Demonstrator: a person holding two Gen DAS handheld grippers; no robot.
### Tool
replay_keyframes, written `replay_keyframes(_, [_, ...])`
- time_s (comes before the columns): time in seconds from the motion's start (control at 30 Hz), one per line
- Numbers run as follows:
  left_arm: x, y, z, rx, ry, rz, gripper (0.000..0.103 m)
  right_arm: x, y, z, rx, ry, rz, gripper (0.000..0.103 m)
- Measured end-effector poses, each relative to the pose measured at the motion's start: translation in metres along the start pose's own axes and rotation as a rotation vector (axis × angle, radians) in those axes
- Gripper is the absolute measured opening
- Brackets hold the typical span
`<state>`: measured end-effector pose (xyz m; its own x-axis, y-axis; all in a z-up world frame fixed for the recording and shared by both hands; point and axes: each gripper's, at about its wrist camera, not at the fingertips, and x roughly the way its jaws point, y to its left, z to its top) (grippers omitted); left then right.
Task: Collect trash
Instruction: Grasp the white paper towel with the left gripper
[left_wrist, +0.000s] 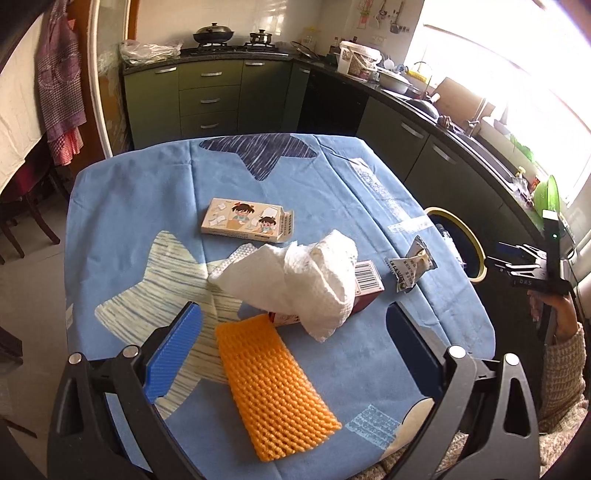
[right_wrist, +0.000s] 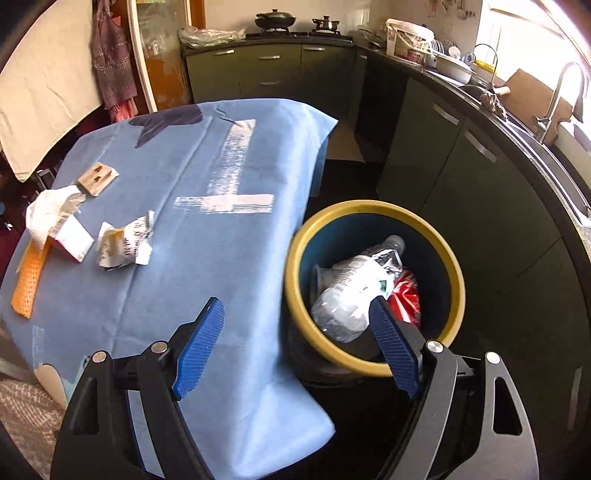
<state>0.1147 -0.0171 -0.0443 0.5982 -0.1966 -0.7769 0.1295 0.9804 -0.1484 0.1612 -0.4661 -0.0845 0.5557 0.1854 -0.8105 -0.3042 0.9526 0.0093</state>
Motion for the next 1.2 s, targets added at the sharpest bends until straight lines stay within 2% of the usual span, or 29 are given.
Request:
replay_keyframes(0.13, [0.023,-0.011,0.014,0.024,0.041,0.022,0.095,-0.019,0.030,-0.028,-0.012,-0.052,0.059,0.080])
replay_keyframes(0.23, [0.038,-0.012,0.021,0.025,0.060,0.049,0.095,-0.029,0.036,-0.048,0.025,-0.069,0.104,0.082])
replay_keyframes(0.4, [0.053,-0.011,0.027,0.016,0.072,0.056,0.093,-0.045,0.028,-0.074,0.107,-0.108,0.046,0.083])
replay_keyframes(0.47, [0.058,-0.012,0.028,0.018,0.086,0.051,0.081,-0.047,0.019,-0.079,0.150,-0.117,0.057,0.085])
replay_keyframes(0.63, [0.069,-0.014,0.027,0.028,0.124,0.046,0.062,-0.043,0.009,-0.083,0.196,-0.122,0.070,0.085])
replay_keyframes(0.67, [0.069,-0.014,0.027,0.033,0.126,0.040,0.049,-0.042,0.009,-0.082,0.199,-0.125,0.074,0.085])
replay_keyframes(0.83, [0.066,-0.016,0.026,0.065,0.118,0.020,0.011,-0.040,0.010,-0.080,0.201,-0.132,0.088,0.086])
replay_keyframes(1.07, [0.038,-0.022,0.032,0.099,0.046,0.012,0.007,-0.039,0.012,-0.084,0.207,-0.134,0.087,0.086])
replay_keyframes(1.2, [0.019,-0.039,0.040,0.144,0.014,-0.009,0.007,-0.048,0.006,-0.087,0.228,-0.156,0.068,0.087])
